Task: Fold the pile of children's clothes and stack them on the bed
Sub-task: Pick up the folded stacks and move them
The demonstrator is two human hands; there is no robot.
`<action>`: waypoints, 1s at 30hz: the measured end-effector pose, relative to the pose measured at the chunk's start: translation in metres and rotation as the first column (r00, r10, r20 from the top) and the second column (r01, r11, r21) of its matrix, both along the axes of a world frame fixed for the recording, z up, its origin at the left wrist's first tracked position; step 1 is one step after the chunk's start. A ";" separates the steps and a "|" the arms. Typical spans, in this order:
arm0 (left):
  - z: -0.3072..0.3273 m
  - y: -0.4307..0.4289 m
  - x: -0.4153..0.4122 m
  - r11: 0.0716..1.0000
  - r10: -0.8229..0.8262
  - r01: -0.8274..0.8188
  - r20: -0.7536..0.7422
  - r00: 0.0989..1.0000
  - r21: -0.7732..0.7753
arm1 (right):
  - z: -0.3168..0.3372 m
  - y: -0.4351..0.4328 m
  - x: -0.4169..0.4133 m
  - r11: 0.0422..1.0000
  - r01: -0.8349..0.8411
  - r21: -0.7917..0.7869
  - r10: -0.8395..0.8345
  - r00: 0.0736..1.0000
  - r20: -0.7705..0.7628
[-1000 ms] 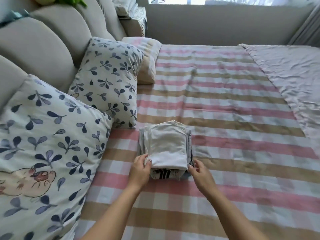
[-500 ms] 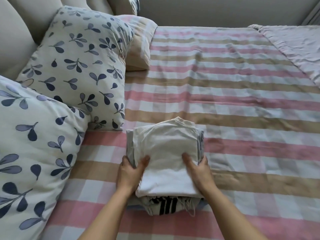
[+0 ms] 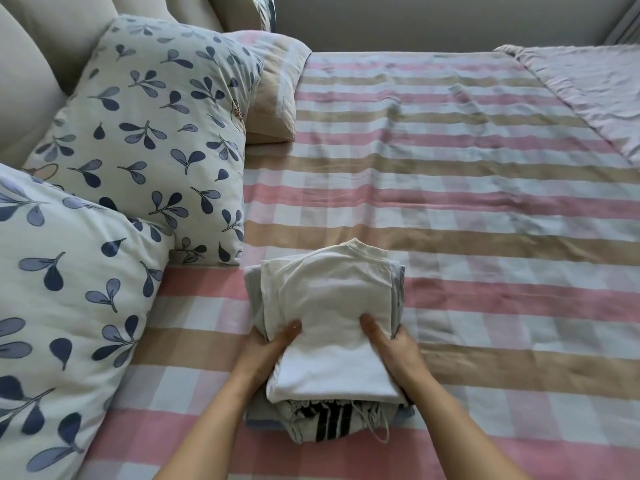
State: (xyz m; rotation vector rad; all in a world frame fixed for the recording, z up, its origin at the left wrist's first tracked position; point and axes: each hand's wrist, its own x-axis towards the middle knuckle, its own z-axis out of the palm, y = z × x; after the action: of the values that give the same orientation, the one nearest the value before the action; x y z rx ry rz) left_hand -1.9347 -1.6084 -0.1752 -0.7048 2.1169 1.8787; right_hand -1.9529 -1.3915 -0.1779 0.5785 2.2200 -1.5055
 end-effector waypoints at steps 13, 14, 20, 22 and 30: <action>0.028 0.055 0.176 0.995 0.065 -0.073 0.117 0.991 0.066 | 0.045 0.056 0.168 0.996 -0.073 0.057 0.067 0.994 0.090; 0.032 0.061 0.197 0.994 0.070 -0.079 0.130 0.989 0.069 | 0.052 0.061 0.190 0.996 -0.068 0.056 0.062 0.992 0.107; 0.071 0.087 0.281 0.998 0.019 -0.032 0.206 0.978 0.059 | 0.094 0.088 0.285 0.997 -0.043 0.060 0.034 0.989 0.147; 0.095 0.094 0.300 0.998 -0.008 -0.004 0.202 0.979 0.058 | 0.116 0.095 0.309 0.999 -0.012 0.047 0.006 0.992 0.126; 0.227 0.119 0.339 0.988 -0.133 0.126 0.084 0.987 0.085 | 0.241 0.124 0.378 0.989 0.147 -0.015 -0.147 0.989 -0.001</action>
State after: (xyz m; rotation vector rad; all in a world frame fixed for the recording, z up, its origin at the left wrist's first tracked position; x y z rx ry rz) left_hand -1.5955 -1.4897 0.0520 -0.6064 1.9711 1.8165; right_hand -1.5753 -1.2677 0.0628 0.7514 2.2076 -1.5935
